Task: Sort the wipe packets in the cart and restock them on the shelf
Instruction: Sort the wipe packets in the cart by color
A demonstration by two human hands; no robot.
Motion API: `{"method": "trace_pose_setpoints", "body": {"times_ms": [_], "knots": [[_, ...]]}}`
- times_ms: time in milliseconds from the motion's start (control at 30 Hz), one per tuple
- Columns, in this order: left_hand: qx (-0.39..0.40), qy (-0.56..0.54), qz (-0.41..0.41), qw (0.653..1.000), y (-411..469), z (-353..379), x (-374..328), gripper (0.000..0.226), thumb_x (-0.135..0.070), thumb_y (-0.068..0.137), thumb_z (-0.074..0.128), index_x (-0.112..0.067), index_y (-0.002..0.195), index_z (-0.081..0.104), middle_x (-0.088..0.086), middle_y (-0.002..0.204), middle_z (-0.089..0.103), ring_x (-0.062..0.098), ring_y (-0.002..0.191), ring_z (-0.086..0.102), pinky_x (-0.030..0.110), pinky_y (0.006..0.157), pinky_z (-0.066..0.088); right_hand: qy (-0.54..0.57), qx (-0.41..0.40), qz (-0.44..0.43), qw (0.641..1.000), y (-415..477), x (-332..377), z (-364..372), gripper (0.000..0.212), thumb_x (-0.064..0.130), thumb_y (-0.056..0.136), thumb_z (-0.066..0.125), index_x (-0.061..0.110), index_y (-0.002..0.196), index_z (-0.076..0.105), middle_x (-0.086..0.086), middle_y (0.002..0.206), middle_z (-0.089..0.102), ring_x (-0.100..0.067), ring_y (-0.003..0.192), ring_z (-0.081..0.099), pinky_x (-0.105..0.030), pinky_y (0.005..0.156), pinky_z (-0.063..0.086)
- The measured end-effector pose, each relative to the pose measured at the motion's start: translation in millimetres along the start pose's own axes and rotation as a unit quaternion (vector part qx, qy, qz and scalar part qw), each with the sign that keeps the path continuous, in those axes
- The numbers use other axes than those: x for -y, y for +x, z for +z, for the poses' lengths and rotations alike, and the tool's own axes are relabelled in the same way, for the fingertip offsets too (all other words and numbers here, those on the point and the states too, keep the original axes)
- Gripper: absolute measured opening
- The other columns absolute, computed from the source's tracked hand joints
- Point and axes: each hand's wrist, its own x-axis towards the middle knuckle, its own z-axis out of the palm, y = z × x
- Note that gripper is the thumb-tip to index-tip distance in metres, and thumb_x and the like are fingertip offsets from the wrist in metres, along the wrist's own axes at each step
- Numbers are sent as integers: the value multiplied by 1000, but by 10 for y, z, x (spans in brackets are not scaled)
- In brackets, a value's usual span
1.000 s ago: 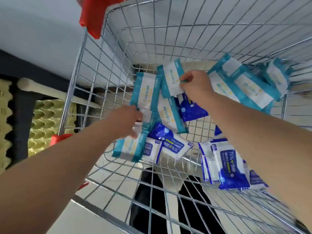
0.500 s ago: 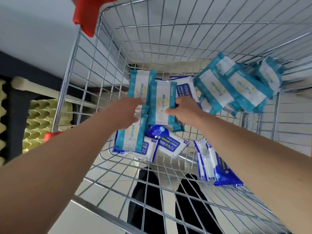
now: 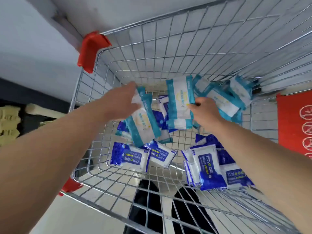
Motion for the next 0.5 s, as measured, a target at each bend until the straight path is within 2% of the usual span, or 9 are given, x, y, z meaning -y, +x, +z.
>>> {"method": "trace_pose_setpoints", "body": {"times_ms": [67, 167, 233, 267, 300, 333, 367, 433, 500], "knots": [[-17, -42, 15, 999, 58, -51, -274, 50, -31, 92, 58, -13, 133, 35, 12, 128, 53, 32, 113, 51, 34, 86, 39, 3, -23, 34, 999, 35, -136, -261, 24, 8, 90, 52, 3, 67, 55, -5, 57, 46, -18, 51, 41, -23, 42, 32], [-27, -128, -1, 991, 212, 45, -709, 45, -32, 93, 58, -14, 127, 37, 6, 110, 51, 28, 95, 51, 30, 74, 38, 37, -63, 109, 991, 86, -399, -679, 23, 5, 89, 48, 7, 66, 52, -8, 61, 48, -17, 52, 41, -22, 40, 26], [-30, -194, -11, 981, 357, 185, -954, 43, -30, 92, 59, -12, 126, 38, 5, 105, 50, 26, 90, 51, 29, 69, 38, 114, -111, 153, 975, 120, -593, -908, 16, 2, 88, 50, 5, 83, 64, -10, 72, 58, -20, 62, 52, -24, 45, 40], [-32, -226, -11, 974, 441, 267, -1050, 42, -28, 92, 59, -11, 125, 38, 6, 105, 52, 28, 91, 53, 29, 68, 39, 160, -131, 169, 964, 141, -681, -995, 17, 1, 89, 50, 5, 88, 66, -10, 75, 61, -20, 66, 55, -27, 54, 52], [-37, -252, -13, 967, 533, 355, -1187, 41, -26, 92, 59, -11, 125, 38, 8, 108, 54, 29, 94, 55, 30, 68, 41, 205, -148, 179, 951, 171, -787, -1102, 17, 1, 89, 50, 4, 90, 67, -11, 77, 63, -20, 67, 55, -35, 69, 58], [-45, -272, -26, 961, 619, 433, -1254, 43, -25, 92, 59, -11, 126, 38, 9, 111, 55, 30, 98, 57, 32, 72, 44, 239, -160, 178, 941, 200, -851, -1163, 17, 0, 89, 49, 2, 90, 66, -11, 77, 63, -19, 66, 53, -44, 79, 57], [-57, -296, -44, 952, 669, 481, -1306, 44, -25, 91, 60, -12, 127, 38, 9, 114, 56, 29, 101, 57, 36, 78, 48, 259, -166, 172, 936, 228, -881, -1195, 17, 0, 89, 48, 3, 86, 64, -8, 73, 59, -17, 63, 51, -47, 81, 54], [-85, -377, -87, 918, 853, 642, -1417, 39, -20, 88, 62, -13, 121, 41, 10, 112, 56, 30, 101, 59, 42, 85, 52, 254, -175, 176, 935, 333, -996, -1273, 22, 3, 89, 50, 15, 72, 54, -1, 70, 52, -13, 60, 49, -41, 78, 54], [-118, -459, -133, 870, 1024, 790, -1485, 36, -14, 86, 62, -14, 115, 41, 12, 111, 56, 32, 102, 61, 48, 86, 54, 245, -155, 179, 940, 451, -1112, -1293, 25, 3, 89, 51, 18, 70, 46, -2, 75, 52, -11, 63, 53, -34, 76, 56]]}}
